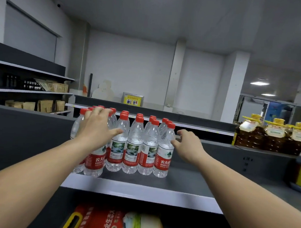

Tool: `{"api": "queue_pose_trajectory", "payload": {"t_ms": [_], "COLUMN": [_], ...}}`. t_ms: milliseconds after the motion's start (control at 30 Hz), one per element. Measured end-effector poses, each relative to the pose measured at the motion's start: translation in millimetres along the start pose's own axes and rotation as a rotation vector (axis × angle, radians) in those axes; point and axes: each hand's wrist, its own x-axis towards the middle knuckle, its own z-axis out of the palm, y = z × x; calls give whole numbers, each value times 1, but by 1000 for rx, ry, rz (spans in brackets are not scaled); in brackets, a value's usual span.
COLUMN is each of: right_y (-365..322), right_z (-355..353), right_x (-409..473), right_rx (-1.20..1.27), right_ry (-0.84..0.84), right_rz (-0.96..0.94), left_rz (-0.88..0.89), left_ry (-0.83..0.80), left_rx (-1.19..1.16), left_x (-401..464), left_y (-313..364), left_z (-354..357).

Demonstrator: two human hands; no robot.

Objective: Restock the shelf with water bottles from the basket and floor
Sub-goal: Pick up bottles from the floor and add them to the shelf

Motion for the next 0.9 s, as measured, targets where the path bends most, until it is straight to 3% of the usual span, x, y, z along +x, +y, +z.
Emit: {"api": "queue_pose_trajectory", "payload": {"t_ms": [167, 500, 900], "right_y": [18, 108, 205], "right_z": [-13, 6, 103], "right_x": [-66, -221, -372], "right_rx": [60, 146, 152], "right_ry": [-28, -202, -470], "right_rz": [-44, 72, 336], "left_rz": [15, -101, -234], "left_ry": [-127, -437, -802], "left_rx": [-128, -270, -215], "left_x": [-71, -265, -420], "left_y": [40, 93, 72], "left_z": [8, 78, 170]}}
